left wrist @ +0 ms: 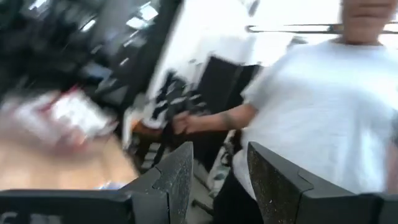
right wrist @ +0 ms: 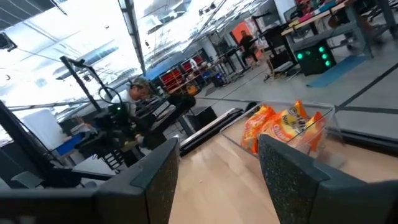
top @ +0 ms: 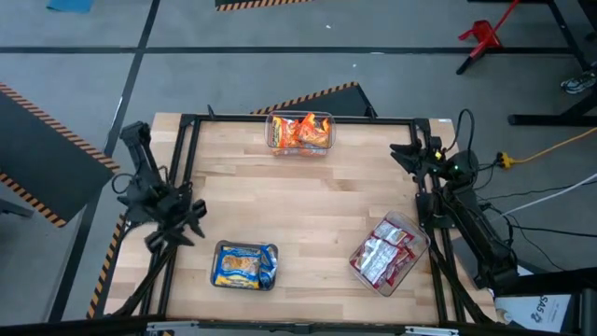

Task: Sort Maruchan noodles
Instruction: Return to Home Position

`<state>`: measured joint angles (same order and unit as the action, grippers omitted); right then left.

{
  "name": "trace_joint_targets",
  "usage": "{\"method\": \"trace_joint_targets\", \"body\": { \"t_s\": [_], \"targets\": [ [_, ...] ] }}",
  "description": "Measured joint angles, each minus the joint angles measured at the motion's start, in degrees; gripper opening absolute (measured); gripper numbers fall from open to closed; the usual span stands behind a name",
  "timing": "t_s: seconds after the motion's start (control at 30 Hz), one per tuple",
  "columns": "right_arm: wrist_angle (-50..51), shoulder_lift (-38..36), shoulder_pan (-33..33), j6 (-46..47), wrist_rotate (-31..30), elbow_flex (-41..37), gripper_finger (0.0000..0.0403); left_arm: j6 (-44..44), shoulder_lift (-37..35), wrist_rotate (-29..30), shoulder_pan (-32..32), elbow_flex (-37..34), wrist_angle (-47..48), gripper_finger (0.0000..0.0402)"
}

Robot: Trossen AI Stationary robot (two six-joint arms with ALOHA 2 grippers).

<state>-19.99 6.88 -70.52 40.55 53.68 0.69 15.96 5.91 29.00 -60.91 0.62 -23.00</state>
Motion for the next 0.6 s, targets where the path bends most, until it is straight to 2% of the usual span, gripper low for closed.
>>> {"method": "trace_joint_targets", "body": {
  "t_s": [0.13,0.2,0.27,0.3,0.37,0.4,0.6],
  "targets": [
    [-2.98,0.01,0.00,1.96,0.60,-0.04,0.0207,-10.96,-5.87,-9.22,1.58,-0.19,-3.08,0.0147],
    [-5.69,0.00,0.00,2.65,2.28,-0.04,0.0207,-13.63,-5.68,-12.66,2.62,0.09,-6.09,0.0147],
    [-7.78,-0.04,0.00,2.46,4.08,-0.04,0.0207,-15.79,-5.66,-15.00,3.88,-0.19,-5.39,0.0147],
    [-7.74,-0.08,0.00,2.25,5.02,-0.02,0.0207,-16.22,-5.71,-14.02,4.88,-0.19,-4.52,0.0147],
    [-6.98,0.02,0.00,1.77,6.49,-0.11,0.0207,-16.46,-5.71,-10.94,7.99,-0.19,-2.58,0.0147],
    [-6.79,0.02,0.00,2.02,7.63,-0.22,0.0207,-16.47,-5.67,-11.26,9.87,-0.19,-1.66,0.0147],
    [-7.45,-0.15,0.12,4.53,11.94,-0.22,0.0207,-13.31,-5.56,-23.12,24.04,-0.19,-1.25,0.0147]
  ]
}}
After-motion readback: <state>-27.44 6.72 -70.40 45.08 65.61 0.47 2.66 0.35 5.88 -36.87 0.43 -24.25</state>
